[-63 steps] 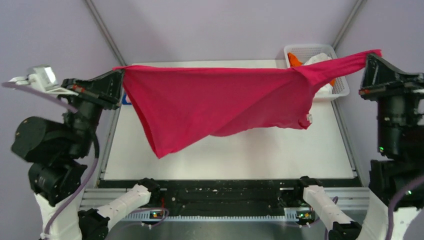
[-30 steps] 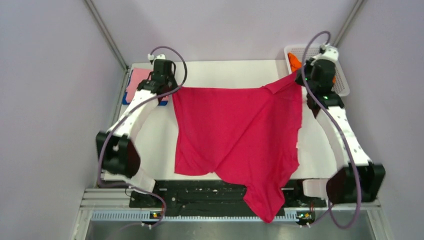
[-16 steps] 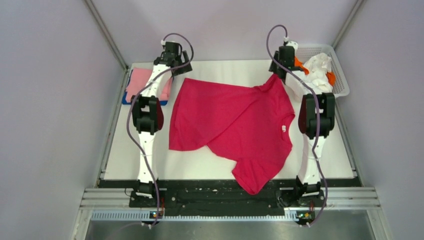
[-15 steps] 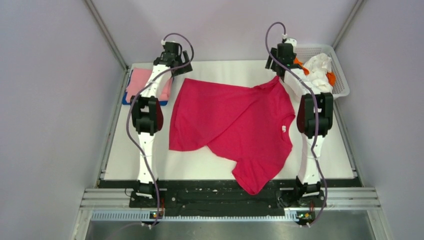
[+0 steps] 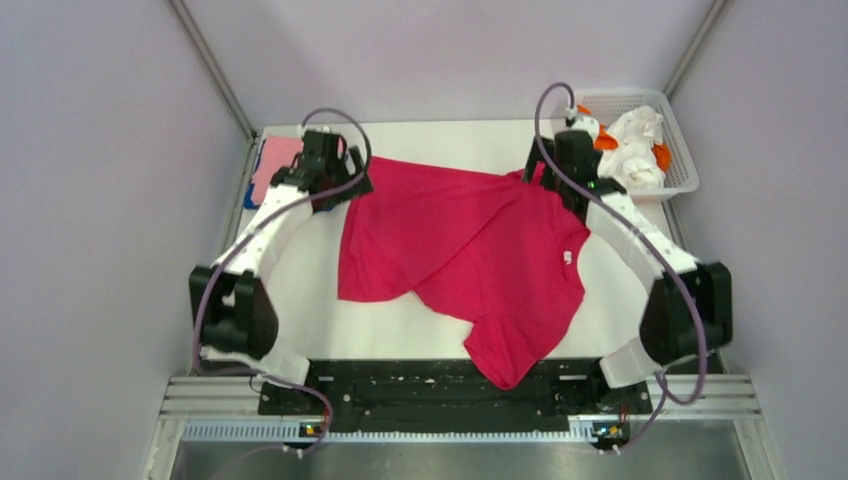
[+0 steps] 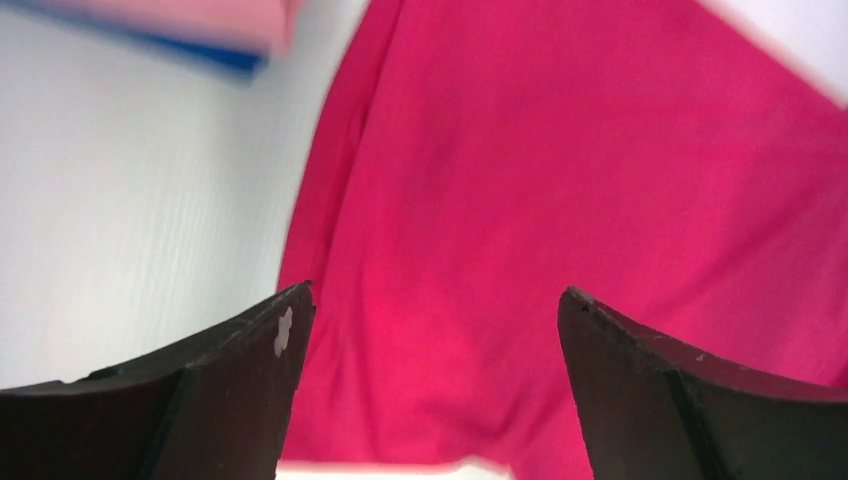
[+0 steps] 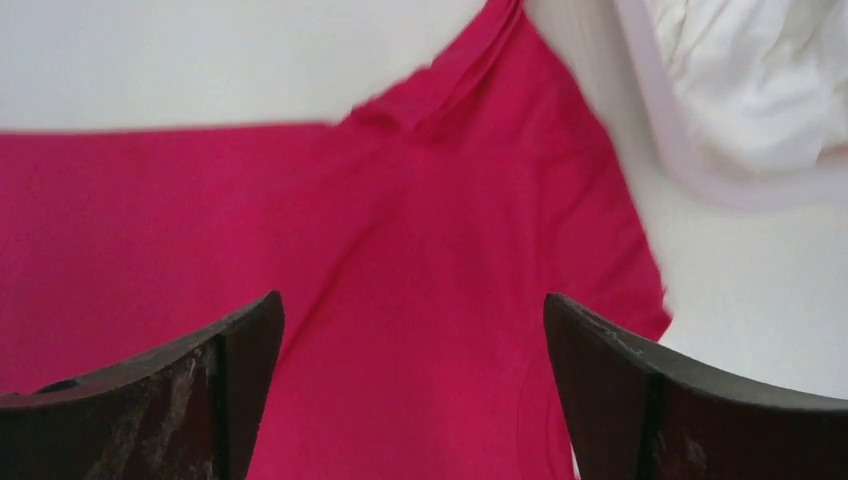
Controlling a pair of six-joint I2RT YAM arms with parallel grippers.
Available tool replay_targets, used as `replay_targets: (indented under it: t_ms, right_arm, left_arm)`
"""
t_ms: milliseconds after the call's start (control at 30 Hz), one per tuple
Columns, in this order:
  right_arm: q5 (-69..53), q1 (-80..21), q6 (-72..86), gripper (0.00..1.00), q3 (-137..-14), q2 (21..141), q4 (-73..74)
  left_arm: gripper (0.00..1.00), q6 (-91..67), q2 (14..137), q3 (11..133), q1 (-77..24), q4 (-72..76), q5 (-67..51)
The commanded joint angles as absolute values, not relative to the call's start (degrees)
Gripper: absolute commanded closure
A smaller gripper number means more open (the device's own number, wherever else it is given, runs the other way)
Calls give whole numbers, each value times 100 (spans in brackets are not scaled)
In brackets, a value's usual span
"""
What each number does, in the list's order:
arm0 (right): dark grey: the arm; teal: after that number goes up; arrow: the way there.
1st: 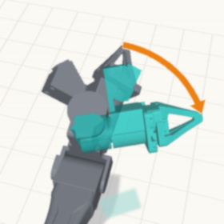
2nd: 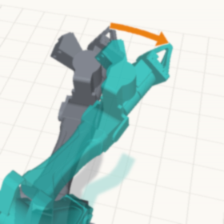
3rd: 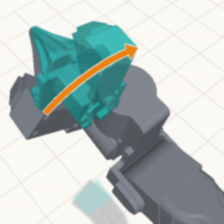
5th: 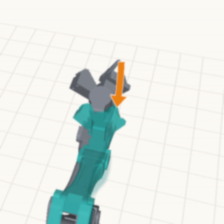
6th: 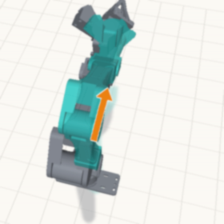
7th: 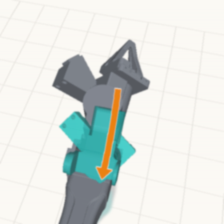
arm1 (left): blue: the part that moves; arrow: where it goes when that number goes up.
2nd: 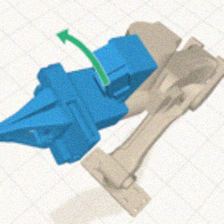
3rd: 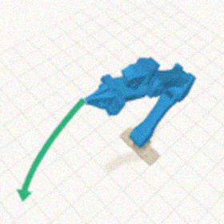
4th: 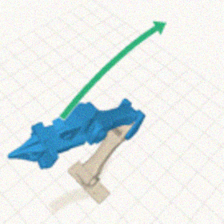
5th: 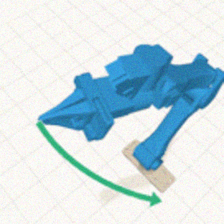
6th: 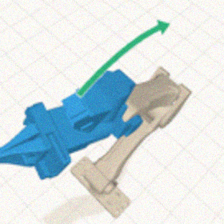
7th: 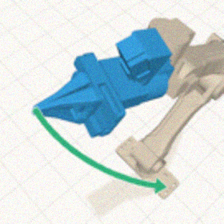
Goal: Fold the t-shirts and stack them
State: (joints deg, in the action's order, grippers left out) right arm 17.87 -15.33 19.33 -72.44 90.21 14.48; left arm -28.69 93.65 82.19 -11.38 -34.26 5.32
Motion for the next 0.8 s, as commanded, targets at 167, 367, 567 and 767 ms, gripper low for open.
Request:
replay_targets:
  t_ms: [167, 367, 567, 767]
  right_arm:
    - [608, -2069, 3376, 1, -4068, 7262, 1010]
    - [951, -2073, 3540, 1, -3549, 7540, 1026]
    - [1148, -2066, 3599, 1, -3383, 7708, 994]
    - [1355, -2072, 3585, 1, -3451, 7877, 1078]
  left_arm:
    - [17, -3649, 7533, 5021, -1397, -3239, 36]
    - [36, -3639, 7963, 4991, -1393, -2681, 27]
    - [55, -3645, 8812, 5413, -1389, -2722, 292]
    - [67, -3708, 9116, 5585, -1388, -2801, 635]
